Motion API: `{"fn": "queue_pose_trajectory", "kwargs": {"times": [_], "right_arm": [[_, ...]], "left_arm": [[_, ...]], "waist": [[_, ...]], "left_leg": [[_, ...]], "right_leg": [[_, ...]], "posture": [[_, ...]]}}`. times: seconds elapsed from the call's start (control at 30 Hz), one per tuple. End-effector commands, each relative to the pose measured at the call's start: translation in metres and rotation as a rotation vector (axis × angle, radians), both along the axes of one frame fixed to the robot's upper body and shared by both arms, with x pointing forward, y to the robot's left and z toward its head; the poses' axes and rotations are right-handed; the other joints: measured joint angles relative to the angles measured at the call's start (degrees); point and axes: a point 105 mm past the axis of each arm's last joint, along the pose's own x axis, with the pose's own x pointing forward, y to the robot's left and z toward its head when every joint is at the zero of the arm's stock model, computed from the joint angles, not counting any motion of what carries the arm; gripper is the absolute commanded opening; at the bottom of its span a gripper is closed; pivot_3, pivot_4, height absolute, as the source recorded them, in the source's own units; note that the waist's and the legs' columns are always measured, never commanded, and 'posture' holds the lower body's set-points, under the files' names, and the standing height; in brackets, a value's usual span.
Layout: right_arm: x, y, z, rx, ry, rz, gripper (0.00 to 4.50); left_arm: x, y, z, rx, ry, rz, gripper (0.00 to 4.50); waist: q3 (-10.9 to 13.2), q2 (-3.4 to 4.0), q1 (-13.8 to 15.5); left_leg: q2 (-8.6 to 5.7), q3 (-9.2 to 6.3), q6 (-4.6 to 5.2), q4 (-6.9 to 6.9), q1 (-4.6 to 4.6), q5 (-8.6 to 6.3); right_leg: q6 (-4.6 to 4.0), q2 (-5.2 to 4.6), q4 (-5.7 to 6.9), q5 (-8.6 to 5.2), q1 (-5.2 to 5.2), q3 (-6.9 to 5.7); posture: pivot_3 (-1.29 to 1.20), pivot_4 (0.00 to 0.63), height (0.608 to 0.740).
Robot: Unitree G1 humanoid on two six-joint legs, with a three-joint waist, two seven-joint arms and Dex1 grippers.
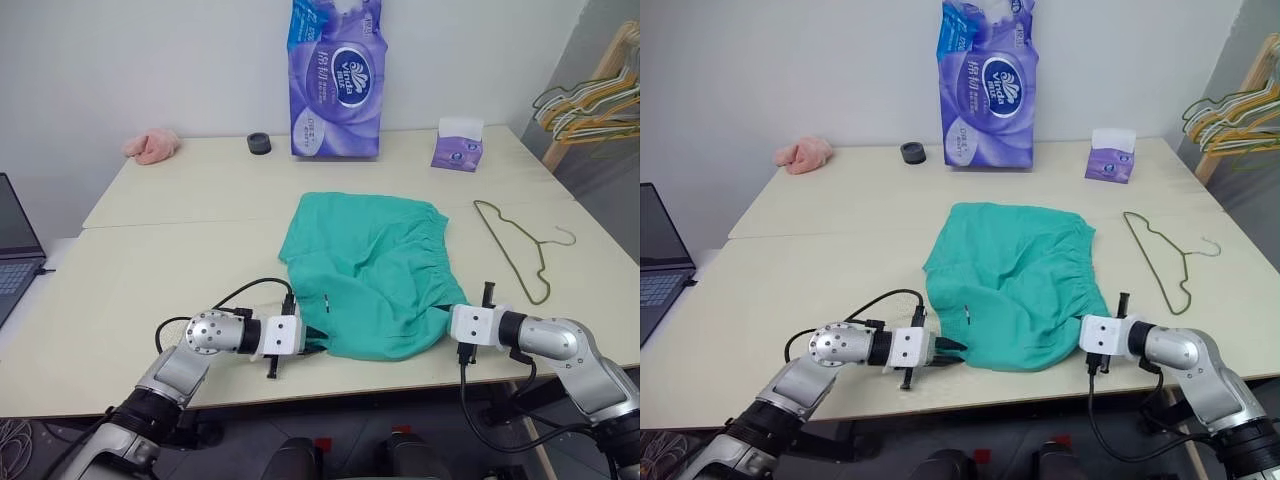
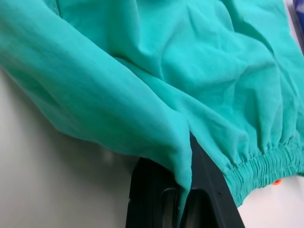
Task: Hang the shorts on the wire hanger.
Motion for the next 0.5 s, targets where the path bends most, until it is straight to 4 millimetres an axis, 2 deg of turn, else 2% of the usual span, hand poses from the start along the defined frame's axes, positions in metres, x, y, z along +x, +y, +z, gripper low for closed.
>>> {"fn": "queue_pose_trajectory", "kwargs": {"times": [0.03, 0.1, 0.2, 0.27, 0.33, 0.5], "right_arm": [[0.004, 0.008, 0.025, 0.048, -0.064, 0.022, 0.00], [0.004, 0.009, 0.027, 0.055, -0.065, 0.027, 0.00], [0.004, 0.013, 0.035, 0.077, -0.060, 0.038, 0.00], [0.002, 0.017, 0.043, 0.100, -0.036, 0.056, 0.00], [-0.003, 0.020, 0.052, 0.112, 0.002, 0.086, 0.00], [-0.024, 0.023, 0.070, 0.103, 0.163, 0.182, 0.00]], "left_arm": [[0.016, 0.007, 0.009, -0.012, -0.036, 0.070, 0.05], [0.020, 0.006, 0.014, -0.031, -0.045, 0.083, 0.05], [0.031, 0.007, 0.031, -0.084, -0.060, 0.117, 0.05], [0.031, 0.011, 0.043, -0.088, -0.050, 0.108, 0.05], [0.023, 0.019, 0.056, -0.077, 0.017, 0.085, 0.05], [-0.023, 0.043, 0.079, 0.032, 0.320, -0.007, 0.05]], "waist": [[0.00, -0.01, -0.02], [0.01, -0.01, -0.05], [0.01, -0.02, -0.06], [0.03, -0.03, -0.16], [0.05, -0.07, -0.30], [0.09, -0.08, -0.55]], "left_leg": [[0.00, 0.00, 0.00, 0.00, 0.00, 0.00], [0.00, 0.00, 0.00, 0.00, -0.02, 0.00], [0.00, 0.00, 0.00, 0.00, -0.14, 0.00], [0.00, -0.02, 0.00, 0.00, -0.29, 0.00], [0.01, -0.01, 0.00, 0.00, -0.33, 0.00], [0.05, -0.10, 0.02, -0.09, -0.38, -0.02]], "right_leg": [[-0.01, 0.00, 0.00, 0.00, 0.00, 0.00], [-0.02, 0.00, 0.00, 0.02, -0.02, 0.01], [-0.09, 0.00, 0.00, 0.05, -0.13, 0.01], [-0.14, 0.00, -0.01, 0.09, -0.25, -0.01], [-0.17, 0.02, 0.01, 0.10, -0.31, -0.01], [-0.20, 0.03, -0.04, 0.09, -0.34, -0.07]], "posture": [[-0.01, 0.076, 0.740], [-0.01, 0.076, 0.740], [-0.01, 0.076, 0.740], [-0.01, 0.076, 0.740], [-0.01, 0.075, 0.740], [-0.01, 0.076, 0.740]]}}
